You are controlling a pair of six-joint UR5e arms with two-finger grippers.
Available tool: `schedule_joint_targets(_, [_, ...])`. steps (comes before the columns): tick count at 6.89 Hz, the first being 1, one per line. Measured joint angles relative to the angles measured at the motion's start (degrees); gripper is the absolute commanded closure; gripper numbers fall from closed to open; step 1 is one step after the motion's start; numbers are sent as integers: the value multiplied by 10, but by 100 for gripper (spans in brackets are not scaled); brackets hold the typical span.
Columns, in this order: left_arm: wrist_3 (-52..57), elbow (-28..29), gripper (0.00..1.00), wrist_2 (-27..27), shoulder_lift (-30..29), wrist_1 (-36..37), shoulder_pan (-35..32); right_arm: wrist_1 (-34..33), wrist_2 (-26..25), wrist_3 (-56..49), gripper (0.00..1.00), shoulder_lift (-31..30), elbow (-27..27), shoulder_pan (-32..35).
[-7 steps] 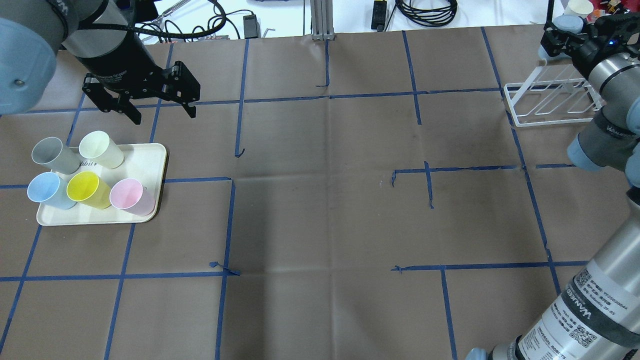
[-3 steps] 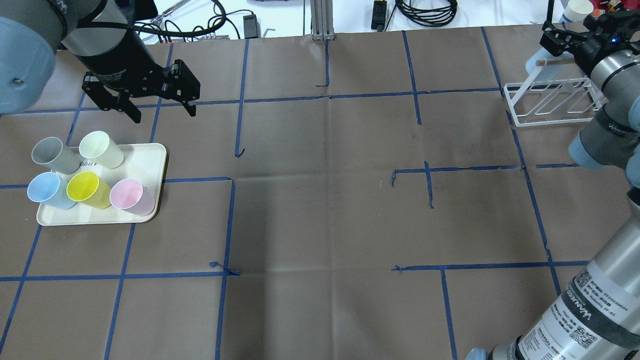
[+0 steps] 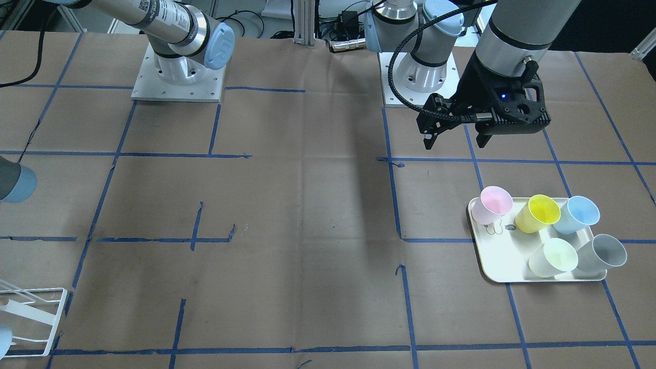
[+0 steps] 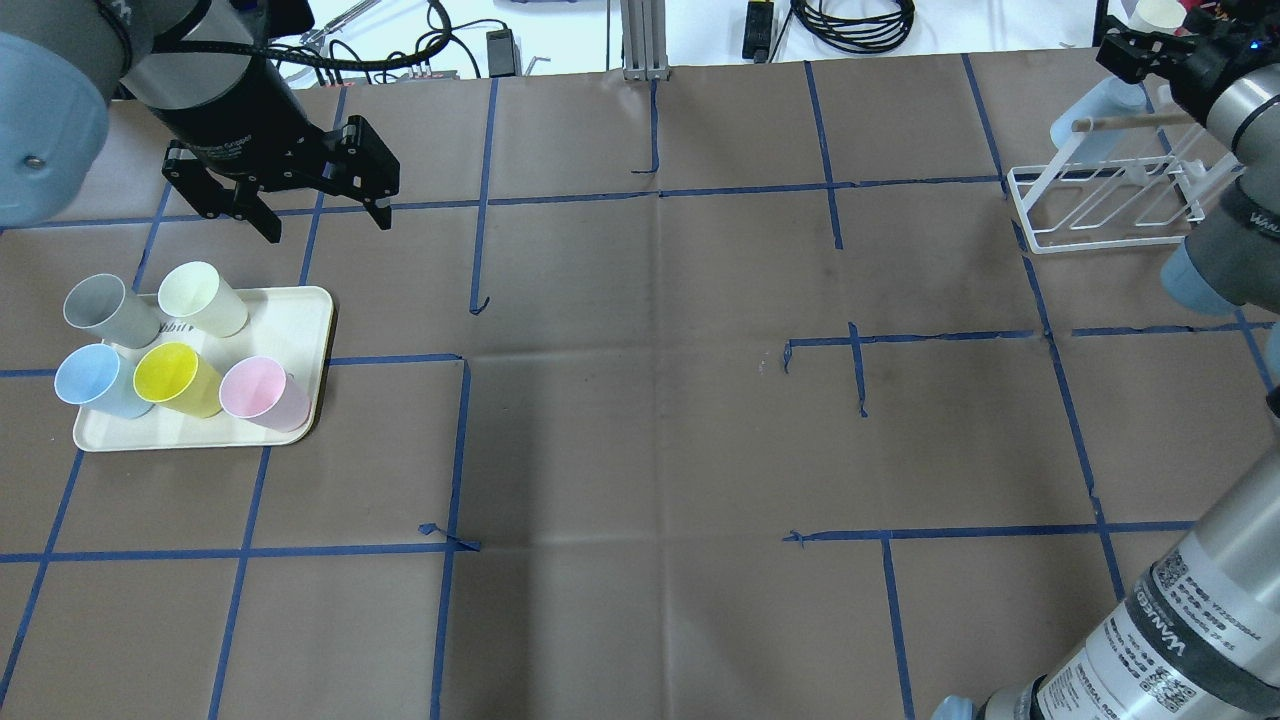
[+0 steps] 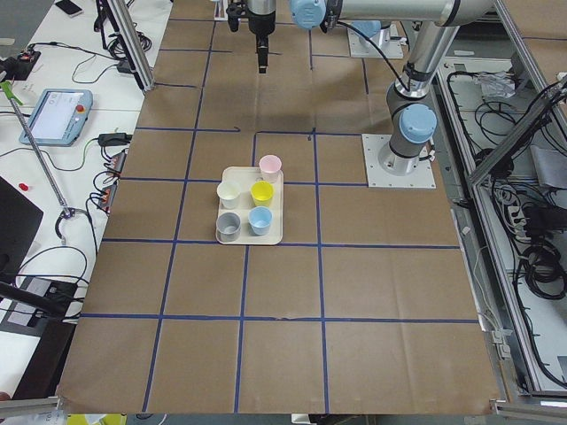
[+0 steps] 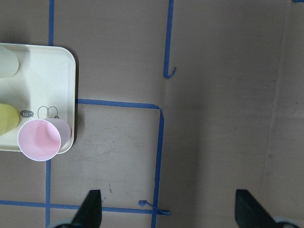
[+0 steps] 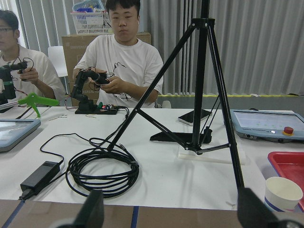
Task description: Transfer IKEA cup to right arm and place on rack
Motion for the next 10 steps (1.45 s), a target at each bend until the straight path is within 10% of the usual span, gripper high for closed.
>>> schedule_joint_targets(6, [1, -5, 0, -1, 7, -1, 0, 196, -3, -8, 0, -148, -3, 62])
schedule_joint_targets(10, [26, -6, 0, -1, 6, -1, 2, 584, -5, -11, 0, -266, -5, 119])
